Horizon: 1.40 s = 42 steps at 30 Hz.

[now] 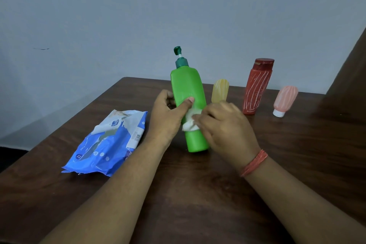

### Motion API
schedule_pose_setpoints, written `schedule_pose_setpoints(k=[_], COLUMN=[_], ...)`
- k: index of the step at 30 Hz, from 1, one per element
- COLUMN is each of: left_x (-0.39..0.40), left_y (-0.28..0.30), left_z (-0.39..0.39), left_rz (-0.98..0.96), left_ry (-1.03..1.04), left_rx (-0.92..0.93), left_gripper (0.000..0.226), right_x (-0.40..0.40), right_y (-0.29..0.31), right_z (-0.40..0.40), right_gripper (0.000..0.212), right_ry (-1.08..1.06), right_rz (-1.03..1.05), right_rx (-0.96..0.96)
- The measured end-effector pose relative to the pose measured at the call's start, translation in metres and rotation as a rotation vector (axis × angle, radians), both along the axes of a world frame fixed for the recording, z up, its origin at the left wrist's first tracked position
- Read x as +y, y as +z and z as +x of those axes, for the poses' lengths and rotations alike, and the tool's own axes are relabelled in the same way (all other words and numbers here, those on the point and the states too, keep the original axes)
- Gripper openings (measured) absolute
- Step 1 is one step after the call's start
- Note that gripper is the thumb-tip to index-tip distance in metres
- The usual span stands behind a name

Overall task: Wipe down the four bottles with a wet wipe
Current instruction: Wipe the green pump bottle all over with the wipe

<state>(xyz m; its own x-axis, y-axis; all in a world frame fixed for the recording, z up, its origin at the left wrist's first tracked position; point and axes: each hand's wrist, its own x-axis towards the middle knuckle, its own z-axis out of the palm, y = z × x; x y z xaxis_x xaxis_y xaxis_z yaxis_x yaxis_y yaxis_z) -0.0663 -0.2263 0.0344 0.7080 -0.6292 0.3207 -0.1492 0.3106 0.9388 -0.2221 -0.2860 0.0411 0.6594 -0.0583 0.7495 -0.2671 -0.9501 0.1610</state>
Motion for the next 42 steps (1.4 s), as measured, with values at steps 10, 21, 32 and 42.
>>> schedule_pose_setpoints(k=[10,21,32,42], left_x=[-0.001,0.0,-0.001,-0.001], left_y=[-0.003,-0.003,-0.007,-0.005], left_z=[0.005,0.006,0.011,0.002], left_rz=[0.009,0.025,0.023,0.013], left_ry=[0.009,0.032,0.044,-0.027], left_rx=[0.024,0.027,0.099,-0.001], left_gripper=[0.025,0.025,0.026,0.024], right_x=[0.0,0.003,-0.029,-0.018], right_y=[-0.001,-0.008,-0.003,-0.002], right_z=[0.001,-0.003,-0.021,-0.007], right_gripper=[0.012,0.015,0.014,0.016], right_ry=[-0.023,0.178,0.233,0.025], right_rz=[0.114,0.056,0.154,0.254], right_rx=[-0.051,0.151,0.184,-0.066])
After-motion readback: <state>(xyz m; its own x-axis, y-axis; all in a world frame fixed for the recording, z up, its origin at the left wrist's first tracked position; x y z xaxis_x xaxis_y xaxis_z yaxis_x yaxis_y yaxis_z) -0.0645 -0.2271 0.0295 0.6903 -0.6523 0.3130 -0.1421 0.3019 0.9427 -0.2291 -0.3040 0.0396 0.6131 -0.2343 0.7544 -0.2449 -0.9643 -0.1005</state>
